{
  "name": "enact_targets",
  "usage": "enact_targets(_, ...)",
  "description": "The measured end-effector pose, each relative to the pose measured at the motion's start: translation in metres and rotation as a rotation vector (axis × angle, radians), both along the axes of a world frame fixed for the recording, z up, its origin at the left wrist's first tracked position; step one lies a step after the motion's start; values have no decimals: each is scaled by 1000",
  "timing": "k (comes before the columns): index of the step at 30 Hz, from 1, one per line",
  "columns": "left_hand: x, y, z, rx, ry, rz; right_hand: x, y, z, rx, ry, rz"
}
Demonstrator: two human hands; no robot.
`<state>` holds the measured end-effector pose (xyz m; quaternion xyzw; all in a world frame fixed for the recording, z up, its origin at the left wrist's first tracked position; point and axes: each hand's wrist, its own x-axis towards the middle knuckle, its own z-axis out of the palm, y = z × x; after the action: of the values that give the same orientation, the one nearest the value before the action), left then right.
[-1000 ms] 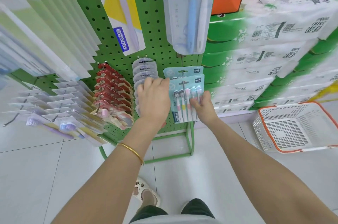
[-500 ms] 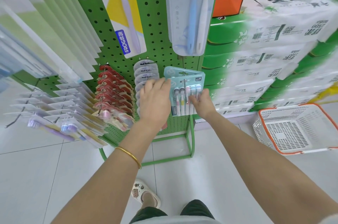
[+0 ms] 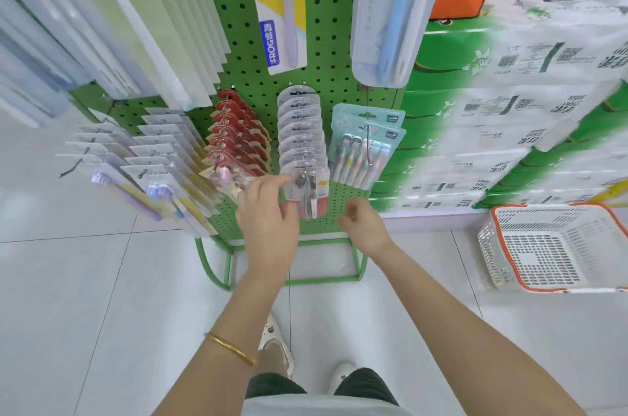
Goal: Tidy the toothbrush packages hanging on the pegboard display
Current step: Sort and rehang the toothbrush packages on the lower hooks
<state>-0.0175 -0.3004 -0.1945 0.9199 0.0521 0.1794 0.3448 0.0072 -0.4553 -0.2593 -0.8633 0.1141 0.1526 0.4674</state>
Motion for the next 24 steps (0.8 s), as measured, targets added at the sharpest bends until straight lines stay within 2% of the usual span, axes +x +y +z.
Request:
enact_targets(4, -2, 12, -1, -151, 87, 20, 4, 27, 27, 113, -249, -115)
enact_targets(8, 7, 23, 2, -257, 162, -40, 13, 38, 36, 95, -362, -174)
enact_targets(18, 21, 45, 3, -373, 307, -206, 10, 54, 44, 106, -243, -206)
enact_targets(24, 20, 49, 6, -460, 325, -190, -2, 48, 46, 102, -261, -201)
